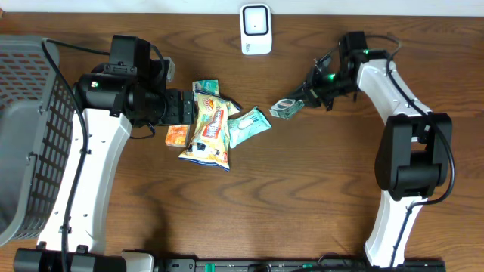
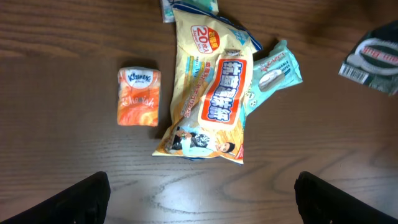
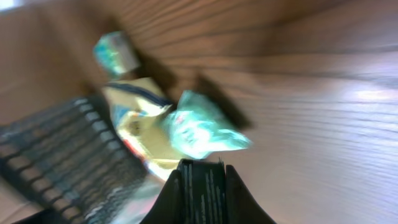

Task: Scan the item barcode
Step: 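Carry the tin up to the white scanner with the right gripper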

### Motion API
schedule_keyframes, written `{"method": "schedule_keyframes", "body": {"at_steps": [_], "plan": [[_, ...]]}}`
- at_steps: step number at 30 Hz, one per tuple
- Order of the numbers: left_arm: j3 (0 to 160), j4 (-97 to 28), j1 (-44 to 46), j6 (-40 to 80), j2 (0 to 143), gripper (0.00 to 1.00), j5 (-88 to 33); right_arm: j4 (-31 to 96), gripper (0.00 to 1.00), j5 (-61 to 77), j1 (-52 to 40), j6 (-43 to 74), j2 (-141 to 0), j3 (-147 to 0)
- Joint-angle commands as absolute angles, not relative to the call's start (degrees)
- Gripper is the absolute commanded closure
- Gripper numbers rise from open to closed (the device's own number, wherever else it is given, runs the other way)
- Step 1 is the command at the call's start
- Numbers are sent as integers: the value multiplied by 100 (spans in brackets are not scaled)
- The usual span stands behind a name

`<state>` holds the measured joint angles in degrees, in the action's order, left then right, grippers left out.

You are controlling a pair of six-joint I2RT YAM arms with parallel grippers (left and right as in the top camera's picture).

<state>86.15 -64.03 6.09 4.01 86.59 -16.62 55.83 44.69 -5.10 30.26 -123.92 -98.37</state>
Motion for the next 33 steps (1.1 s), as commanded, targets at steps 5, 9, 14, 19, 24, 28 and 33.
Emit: {"method": "schedule_keyframes", "body": {"at_steps": [5, 9, 14, 19, 24, 28, 33], "plan": [[8567, -6401, 580, 303, 8689, 6, -1712, 6250, 99, 1634, -1181, 2368, -12398, -12232], [8567, -6401, 580, 303, 8689, 6, -1712, 5686, 99, -167, -1800, 2320, -12398, -13052], [8567, -6401, 580, 303, 8689, 6, -1712, 4211, 99, -2480, -2547, 1975, -12512, -13065], [8567, -6401, 580, 303, 8689, 6, -1712, 2665, 99, -3518, -2906, 1253, -13133, -13065], [8567, -6401, 580, 303, 8689, 6, -1712, 976, 99, -3889, -2965, 67, -14051, -13065], [8567, -6401, 580, 303, 8689, 6, -1712, 84, 99, -3894, -2991, -982, -14643, -13065], [8567, -6401, 580, 303, 8689, 6, -1712, -45, 99, -3868, -3011, -1094, -14728, -13067]]}}
